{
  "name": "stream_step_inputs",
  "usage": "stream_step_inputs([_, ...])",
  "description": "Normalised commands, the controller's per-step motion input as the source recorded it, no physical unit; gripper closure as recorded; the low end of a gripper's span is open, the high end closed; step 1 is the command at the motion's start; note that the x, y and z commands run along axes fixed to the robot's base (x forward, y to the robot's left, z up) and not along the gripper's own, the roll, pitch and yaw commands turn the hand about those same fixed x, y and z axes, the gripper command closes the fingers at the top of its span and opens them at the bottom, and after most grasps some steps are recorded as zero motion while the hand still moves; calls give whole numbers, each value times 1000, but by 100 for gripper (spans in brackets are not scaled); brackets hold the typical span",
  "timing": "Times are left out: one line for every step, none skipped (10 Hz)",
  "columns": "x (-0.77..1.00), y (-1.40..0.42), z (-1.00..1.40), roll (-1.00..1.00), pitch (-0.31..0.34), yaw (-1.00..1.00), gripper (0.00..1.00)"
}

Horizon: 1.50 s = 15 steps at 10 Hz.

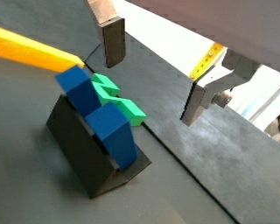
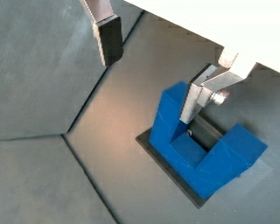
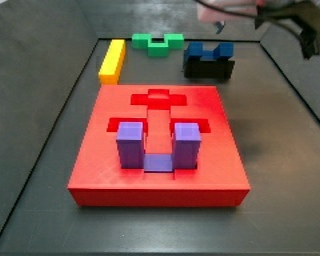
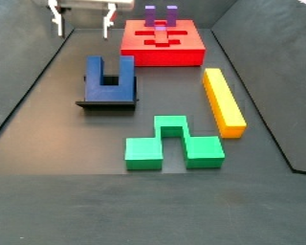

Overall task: Pick up the blue object. Move up. Place the blue object on the fixture. Regrasp the blue object. Move to above the board. Insert the blue object.
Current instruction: Regrasp the blue object.

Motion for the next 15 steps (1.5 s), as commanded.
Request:
stream_step_inputs([34,-211,-206,403,11,200,0])
stream_step_inputs([0,-140,0,46,0,26,0])
stream_step_inputs([-34,-97,-23,0,0,6,0])
stream_step_inputs([0,-17,0,20,0,0,0])
stream_step_inputs([26,0,-57,271,0,0,0])
stream_step_inputs([286,0,-371,340,0,71,0])
stream_step_inputs([171,29,-360,329,0,97,0])
stream_step_inputs([0,77,-117,309,0,0,0])
stream_step_inputs([0,131,-63,254,23,0,0])
stream_step_inputs([0,77,-126,197,0,0,0])
stream_step_inputs([0,140,-311,154,0,57,0])
stream_step_inputs([0,111,-360,140,0,126,0])
stream_step_inputs([0,11,-291,23,0,100,0])
stream_step_inputs([0,0,-249,0,0,74,0])
stream_step_inputs([-20,0,-246,0,0,60,0])
